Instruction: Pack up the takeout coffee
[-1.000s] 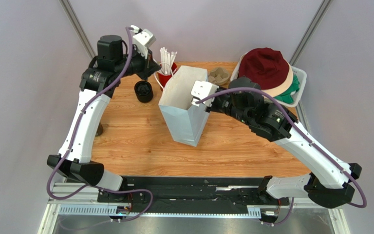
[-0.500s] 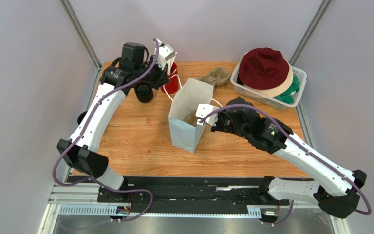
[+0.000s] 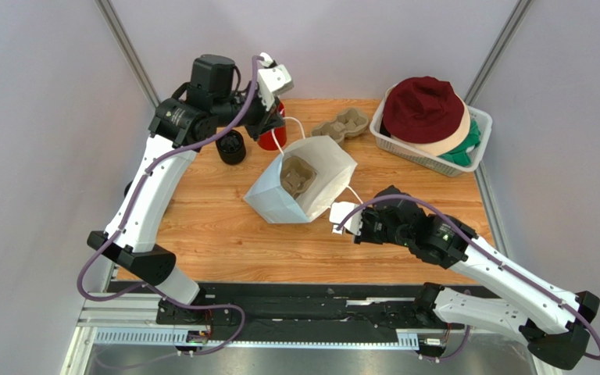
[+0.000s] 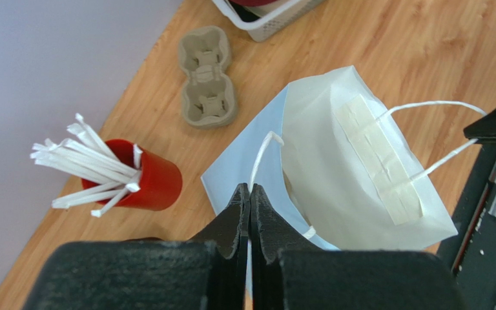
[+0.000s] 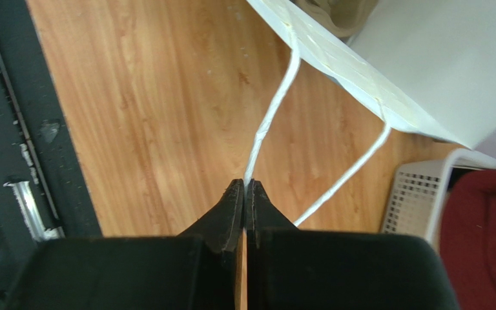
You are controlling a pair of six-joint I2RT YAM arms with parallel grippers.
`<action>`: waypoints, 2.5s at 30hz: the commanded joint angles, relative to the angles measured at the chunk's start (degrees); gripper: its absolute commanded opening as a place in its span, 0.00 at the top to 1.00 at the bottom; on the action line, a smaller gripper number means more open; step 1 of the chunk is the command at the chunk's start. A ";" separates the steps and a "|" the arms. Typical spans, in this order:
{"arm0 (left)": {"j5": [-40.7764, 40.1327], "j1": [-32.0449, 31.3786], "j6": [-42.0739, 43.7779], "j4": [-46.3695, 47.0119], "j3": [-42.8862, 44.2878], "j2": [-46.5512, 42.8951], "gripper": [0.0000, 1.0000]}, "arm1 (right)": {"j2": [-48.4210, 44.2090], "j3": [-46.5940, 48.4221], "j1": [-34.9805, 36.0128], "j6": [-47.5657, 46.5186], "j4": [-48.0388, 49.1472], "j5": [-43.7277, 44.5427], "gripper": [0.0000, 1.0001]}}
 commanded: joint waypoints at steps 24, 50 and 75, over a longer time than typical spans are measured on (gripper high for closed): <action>0.30 -12.40 14.28 -12.18 -6.86 0.29 1.00 | -8.51 -13.84 5.33 7.39 0.29 -9.98 1.00; -18.60 -2.55 -2.69 8.65 -17.75 -8.32 1.00 | 7.57 19.18 1.20 8.01 15.80 18.79 1.00; -16.41 -0.53 -6.12 14.02 -23.55 -14.83 1.00 | 8.54 29.48 -1.53 16.18 16.99 19.83 1.00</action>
